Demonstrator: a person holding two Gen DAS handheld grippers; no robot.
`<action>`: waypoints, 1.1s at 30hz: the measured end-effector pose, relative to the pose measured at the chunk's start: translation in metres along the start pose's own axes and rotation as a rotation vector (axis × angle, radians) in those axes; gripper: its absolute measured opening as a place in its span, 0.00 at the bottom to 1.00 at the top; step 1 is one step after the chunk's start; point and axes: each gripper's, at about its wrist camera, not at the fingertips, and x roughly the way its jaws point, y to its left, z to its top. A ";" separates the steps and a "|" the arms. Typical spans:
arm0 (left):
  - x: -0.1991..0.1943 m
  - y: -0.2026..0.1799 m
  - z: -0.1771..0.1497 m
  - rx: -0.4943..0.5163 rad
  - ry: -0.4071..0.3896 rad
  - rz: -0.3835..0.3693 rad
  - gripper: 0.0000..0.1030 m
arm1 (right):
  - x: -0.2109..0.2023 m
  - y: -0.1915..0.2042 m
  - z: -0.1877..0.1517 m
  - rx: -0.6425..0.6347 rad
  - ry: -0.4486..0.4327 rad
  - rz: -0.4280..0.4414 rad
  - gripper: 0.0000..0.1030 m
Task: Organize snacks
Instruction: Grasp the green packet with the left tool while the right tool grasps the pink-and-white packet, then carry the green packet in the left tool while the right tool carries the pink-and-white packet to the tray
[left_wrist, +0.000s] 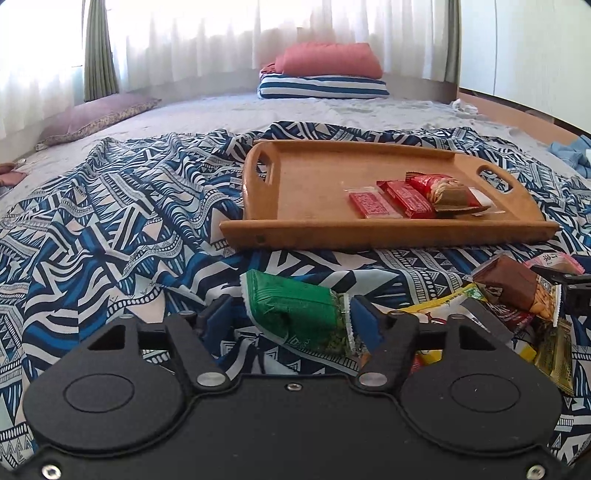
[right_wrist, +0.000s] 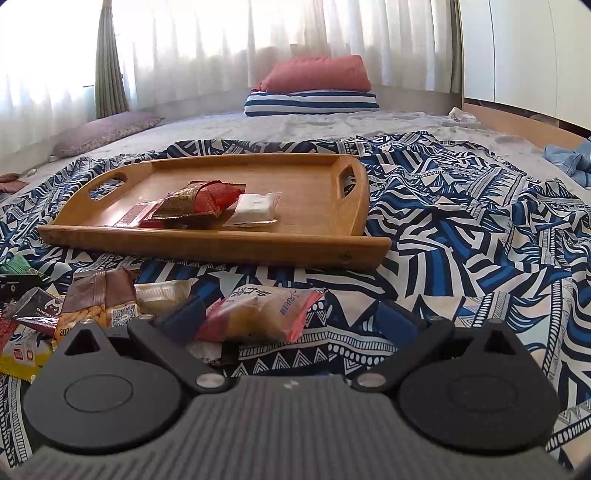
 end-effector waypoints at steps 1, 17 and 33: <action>0.000 -0.001 0.000 0.005 0.001 -0.006 0.57 | 0.000 0.000 0.000 0.000 -0.001 -0.001 1.00; -0.012 -0.002 0.010 0.011 -0.009 0.004 0.45 | -0.009 0.012 0.002 -0.093 -0.031 -0.052 1.00; -0.018 0.005 0.028 -0.018 -0.033 -0.017 0.44 | -0.012 0.026 0.016 -0.124 0.032 -0.026 0.66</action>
